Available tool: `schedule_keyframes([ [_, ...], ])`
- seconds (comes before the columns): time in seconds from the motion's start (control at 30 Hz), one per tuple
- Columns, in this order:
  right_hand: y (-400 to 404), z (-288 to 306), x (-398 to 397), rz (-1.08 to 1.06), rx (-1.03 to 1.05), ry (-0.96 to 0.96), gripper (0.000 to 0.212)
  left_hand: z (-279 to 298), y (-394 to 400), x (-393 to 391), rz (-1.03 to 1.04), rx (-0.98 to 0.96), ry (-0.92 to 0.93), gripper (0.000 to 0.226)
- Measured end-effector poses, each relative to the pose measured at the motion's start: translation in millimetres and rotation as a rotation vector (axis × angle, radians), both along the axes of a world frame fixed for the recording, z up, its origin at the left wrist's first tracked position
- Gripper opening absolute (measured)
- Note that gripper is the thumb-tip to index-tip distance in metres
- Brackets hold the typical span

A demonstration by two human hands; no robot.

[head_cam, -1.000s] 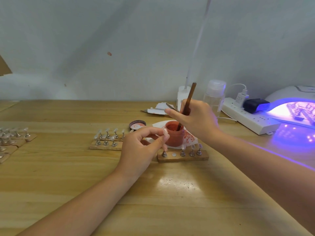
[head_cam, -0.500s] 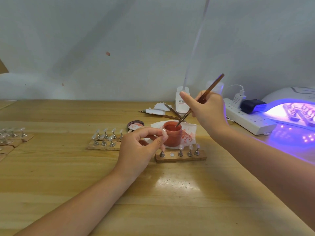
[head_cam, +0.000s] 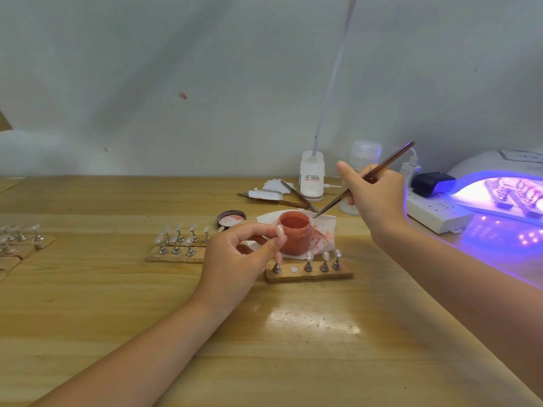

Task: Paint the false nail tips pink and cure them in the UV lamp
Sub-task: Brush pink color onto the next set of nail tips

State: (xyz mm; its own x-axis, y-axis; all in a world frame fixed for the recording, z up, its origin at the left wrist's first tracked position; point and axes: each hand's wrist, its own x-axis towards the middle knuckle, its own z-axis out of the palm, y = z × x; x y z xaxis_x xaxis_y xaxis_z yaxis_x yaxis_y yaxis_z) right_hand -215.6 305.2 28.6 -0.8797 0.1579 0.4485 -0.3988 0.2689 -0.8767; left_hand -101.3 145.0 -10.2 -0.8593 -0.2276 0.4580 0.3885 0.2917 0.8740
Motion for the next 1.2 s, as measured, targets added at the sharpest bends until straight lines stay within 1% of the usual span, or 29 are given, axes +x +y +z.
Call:
schedule_keyframes([
  [0.13, 2, 1, 1, -0.019, -0.088, -0.029, 0.034, 0, 0, 0, 0.0, 0.006, 0.001, 0.009],
  [0.23, -2, -1, 2, -0.015, -0.117, -0.064, 0.035, 0, 0, 0, -0.002, 0.004, 0.004, 0.006],
  [0.53, -2, -10, 3, -0.019, -0.106, -0.112, 0.033, -1, 0, -1, 0.001, -0.009, 0.011, 0.01],
  [0.73, 7, -7, 7, -0.063, -0.226, -0.069, 0.045, -3, -1, -2, 0.016, -0.015, 0.012, 0.009],
  [0.83, 3, -7, 24, 0.086, -0.302, 0.03, 0.042, -4, -2, -2, 0.012, -0.003, 0.021, 0.012],
  [0.87, 2, -8, 32, 0.144, -0.268, 0.106, 0.04, -4, -2, -2, 0.007, 0.004, 0.02, 0.012],
  [0.97, 0, -11, 50, 0.285, -0.069, 0.362, 0.031, -3, -1, -2, 0.004, 0.007, 0.016, 0.011],
  [1.03, 0, -17, 58, 0.336, -0.03, 0.433, 0.025, -4, -1, -3, 0.0, 0.02, 0.018, 0.005],
  [1.1, 3, -22, 64, 0.368, -0.045, 0.465, 0.02, -4, -1, -3, -0.008, 0.022, 0.018, 0.003],
  [1.2, 5, -26, 71, 0.393, 0.091, 0.585, 0.011, -3, -1, -3, -0.017, 0.015, 0.025, 0.003],
])
